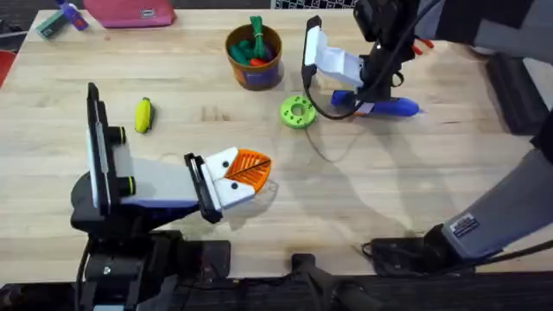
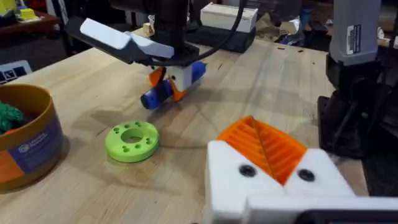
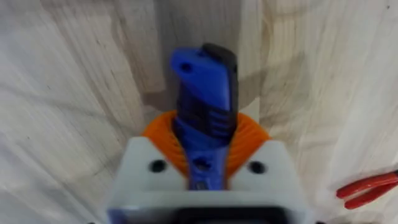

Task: Pick up the gripper from the table and insert it into the empty holder that is missing its gripper. Then pick up a screw, insert it into the mounting hole, and use the screwdriver to tighten it. Finally, clean up the table by picking up the vegetable and placing it into the bucket.

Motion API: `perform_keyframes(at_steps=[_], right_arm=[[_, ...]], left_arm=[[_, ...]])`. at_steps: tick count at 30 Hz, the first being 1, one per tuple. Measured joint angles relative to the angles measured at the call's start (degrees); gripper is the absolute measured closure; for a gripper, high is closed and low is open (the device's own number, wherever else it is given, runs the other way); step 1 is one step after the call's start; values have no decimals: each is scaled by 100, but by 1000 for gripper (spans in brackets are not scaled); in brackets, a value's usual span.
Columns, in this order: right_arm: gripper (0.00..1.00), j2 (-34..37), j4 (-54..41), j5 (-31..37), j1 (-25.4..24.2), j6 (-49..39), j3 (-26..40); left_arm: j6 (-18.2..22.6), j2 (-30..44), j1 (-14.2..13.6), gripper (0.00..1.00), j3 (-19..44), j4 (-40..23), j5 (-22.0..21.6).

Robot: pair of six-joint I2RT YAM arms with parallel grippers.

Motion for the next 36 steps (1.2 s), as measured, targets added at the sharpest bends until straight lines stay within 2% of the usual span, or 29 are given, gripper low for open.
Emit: perform_keyframes(at_steps=[6, 7, 12, 13, 15, 21, 25, 29, 30, 33, 36], right_arm=[[59, 0, 0, 111, -4, 67, 26], [23, 0, 3, 123, -4, 99, 33], [10, -120, 35, 155, 2, 461, 42], [9, -199, 40, 157, 7, 570, 42], [9, -465, 42, 158, 44, 791, 42], [7, -1605, 85, 174, 373, 1582, 44], [9, -2256, 247, 172, 631, 2824, 48], [8, -2753, 196, 170, 845, 4354, 52], [9, -3169, 3, 168, 999, 5728, 52], [9, -3523, -108, 50, 1101, 6516, 52], [10, -3912, -142, -158, 1194, 7083, 52]], left_arm=[[0, 2, 0, 995, 0, 0, 0], [5, 2, 0, 968, 0, 0, 0], [25, 2, 0, 179, 0, 0, 0], [13, 2, 0, 77, 0, 0, 2], [15, 2, 0, 43, 0, 0, 2], [15, 1, 0, 37, 0, 0, 0], [13, 1, 0, 37, 0, 11, 0], [-169, 2, 0, 34, 0, 30, -52], [-284, 0, 0, 30, 88, -47, -388], [-251, 56, 0, 30, 588, -523, -1004], [-8, 427, 0, 29, 1515, -1354, -1633]])
